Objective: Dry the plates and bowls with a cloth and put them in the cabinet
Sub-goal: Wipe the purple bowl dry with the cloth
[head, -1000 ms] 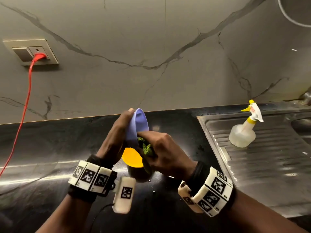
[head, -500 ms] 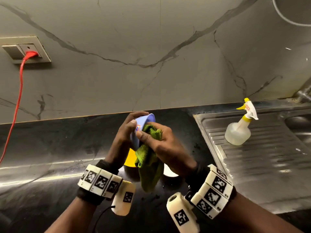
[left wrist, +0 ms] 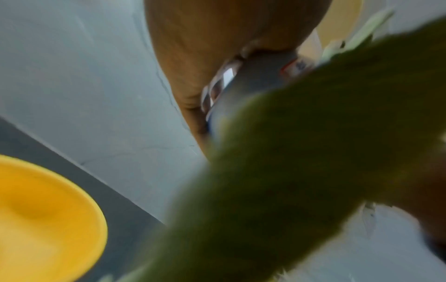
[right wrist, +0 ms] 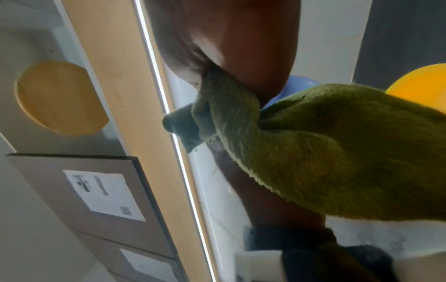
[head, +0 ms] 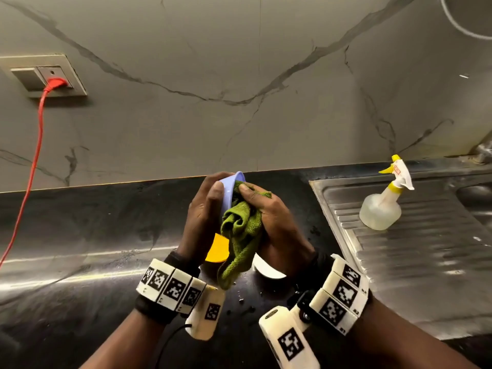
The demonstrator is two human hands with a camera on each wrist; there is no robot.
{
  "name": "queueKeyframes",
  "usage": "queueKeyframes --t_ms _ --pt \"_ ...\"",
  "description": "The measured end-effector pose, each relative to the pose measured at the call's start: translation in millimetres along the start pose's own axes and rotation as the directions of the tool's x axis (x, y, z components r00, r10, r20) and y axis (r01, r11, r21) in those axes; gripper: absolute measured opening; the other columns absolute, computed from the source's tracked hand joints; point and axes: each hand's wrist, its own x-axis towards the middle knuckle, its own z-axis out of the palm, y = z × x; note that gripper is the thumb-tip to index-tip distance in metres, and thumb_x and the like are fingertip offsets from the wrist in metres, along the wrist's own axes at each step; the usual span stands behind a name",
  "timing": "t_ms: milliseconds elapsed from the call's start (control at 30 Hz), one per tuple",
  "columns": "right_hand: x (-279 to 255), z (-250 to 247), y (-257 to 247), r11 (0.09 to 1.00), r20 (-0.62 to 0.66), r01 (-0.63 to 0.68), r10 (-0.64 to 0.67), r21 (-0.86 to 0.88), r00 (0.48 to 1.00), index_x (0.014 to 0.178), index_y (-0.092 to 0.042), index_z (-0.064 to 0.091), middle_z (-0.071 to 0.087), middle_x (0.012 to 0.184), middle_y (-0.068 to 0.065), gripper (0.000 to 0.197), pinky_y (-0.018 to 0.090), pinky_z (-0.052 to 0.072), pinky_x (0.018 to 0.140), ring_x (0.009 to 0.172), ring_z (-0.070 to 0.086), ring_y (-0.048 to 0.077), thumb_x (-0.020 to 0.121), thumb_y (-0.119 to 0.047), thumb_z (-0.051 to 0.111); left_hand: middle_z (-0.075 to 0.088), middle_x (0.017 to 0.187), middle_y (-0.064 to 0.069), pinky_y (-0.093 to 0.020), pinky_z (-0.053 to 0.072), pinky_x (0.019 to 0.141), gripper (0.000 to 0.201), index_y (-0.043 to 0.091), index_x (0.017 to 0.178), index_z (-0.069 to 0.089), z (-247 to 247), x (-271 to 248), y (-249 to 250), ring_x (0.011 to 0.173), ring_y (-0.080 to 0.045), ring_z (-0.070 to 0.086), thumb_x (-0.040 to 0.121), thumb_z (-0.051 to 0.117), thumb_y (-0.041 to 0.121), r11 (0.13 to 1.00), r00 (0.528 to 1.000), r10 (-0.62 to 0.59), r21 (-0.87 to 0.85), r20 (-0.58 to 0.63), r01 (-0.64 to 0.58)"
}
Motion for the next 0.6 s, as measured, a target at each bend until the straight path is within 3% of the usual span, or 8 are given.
queueKeyframes --t_ms 67,133,233,333,400,467,500,600 --pt "3.4 -3.5 2.3 1.000 -0.048 -0.001 0.001 0.000 0.999 0.123 0.012 0.052 0.054 0.100 0.025 0.040 0.046 0.048 0.081 0.088 0.052 0.038 0.097 -0.017 0.056 0.065 0.120 -0.017 -0.045 0.048 0.092 0.050 0.011 0.123 0.060 0.1 0.7 0.3 0.109 -0.029 0.063 0.089 0.046 0.046 0.998 0.997 -0.056 -0.026 0.060 0.058" --pt "3.1 -6.4 3.4 0.998 -0.064 0.026 -0.030 -0.060 0.998 0.121 0.005 0.056 0.061 0.094 0.020 0.030 0.038 0.053 0.075 0.082 0.061 0.030 0.096 -0.013 0.058 0.064 0.123 -0.020 -0.041 0.050 0.091 0.048 0.006 0.126 0.057 0.1 1.9 -0.5 0.108 -0.027 0.064 0.092 0.043 0.036 0.990 0.991 -0.108 -0.083 0.077 0.115" --pt "-0.8 -8.6 10.0 0.959 0.069 0.140 -0.126 -0.246 0.990 0.108 -0.005 0.064 0.068 0.090 0.010 0.027 0.039 0.056 0.079 0.083 0.066 0.024 0.082 -0.011 0.067 0.073 0.100 -0.011 -0.027 0.056 0.078 0.037 0.004 0.115 0.062 -1.2 2.5 4.4 0.092 -0.016 0.070 0.106 0.033 0.026 0.980 0.989 -0.139 -0.137 0.048 0.145" --pt "-5.0 -11.4 16.4 0.727 0.217 0.365 -0.294 -0.581 0.931 0.097 -0.014 0.070 0.072 0.090 0.005 0.019 0.042 0.058 0.081 0.082 0.069 0.021 0.079 -0.010 0.065 0.072 0.074 0.018 -0.014 0.054 0.063 0.031 0.024 0.097 0.059 -3.2 1.3 9.1 0.069 0.006 0.067 0.107 0.030 0.022 0.983 0.985 -0.140 -0.105 0.103 0.151" --pt "-2.9 -11.1 15.0 0.535 0.282 0.505 -0.445 -0.677 0.850 0.096 -0.011 0.072 0.073 0.087 0.002 0.021 0.035 0.058 0.077 0.078 0.069 0.016 0.077 -0.006 0.066 0.071 0.079 0.021 -0.017 0.054 0.073 0.021 0.027 0.097 0.057 3.2 -0.6 12.8 0.076 0.007 0.066 0.104 0.039 0.020 0.991 0.992 -0.115 -0.065 0.052 0.118" --pt "5.4 -8.4 8.7 0.395 0.300 0.577 -0.572 -0.715 0.764 0.093 -0.009 0.073 0.073 0.083 0.002 0.019 0.032 0.056 0.072 0.074 0.067 0.013 0.076 -0.003 0.068 0.072 0.088 0.015 -0.017 0.052 0.079 0.012 0.019 0.102 0.060 10.1 -3.7 15.0 0.085 0.002 0.067 0.099 0.049 0.015 0.999 1.000 0.015 -0.046 0.021 -0.014" --pt "10.6 -8.4 5.4 0.339 0.305 0.592 -0.613 -0.731 0.729 0.092 -0.008 0.072 0.072 0.082 0.001 0.017 0.032 0.055 0.070 0.073 0.067 0.013 0.076 -0.003 0.070 0.073 0.091 0.008 -0.020 0.053 0.080 0.019 0.011 0.104 0.062 14.0 -4.9 18.0 0.087 -0.004 0.068 0.097 0.050 0.024 0.997 0.999 0.049 -0.053 -0.003 -0.049" --pt "22.7 -13.7 2.5 0.097 0.423 0.630 -0.661 -0.770 0.619 0.091 -0.007 0.069 0.070 0.083 0.003 0.015 0.029 0.053 0.067 0.074 0.065 0.016 0.079 -0.013 0.075 0.070 0.108 -0.020 -0.044 0.055 0.092 0.067 0.000 0.116 0.064 15.0 -2.0 16.4 0.104 -0.030 0.067 0.078 0.057 0.055 0.997 0.999 0.004 -0.080 -0.041 -0.007"
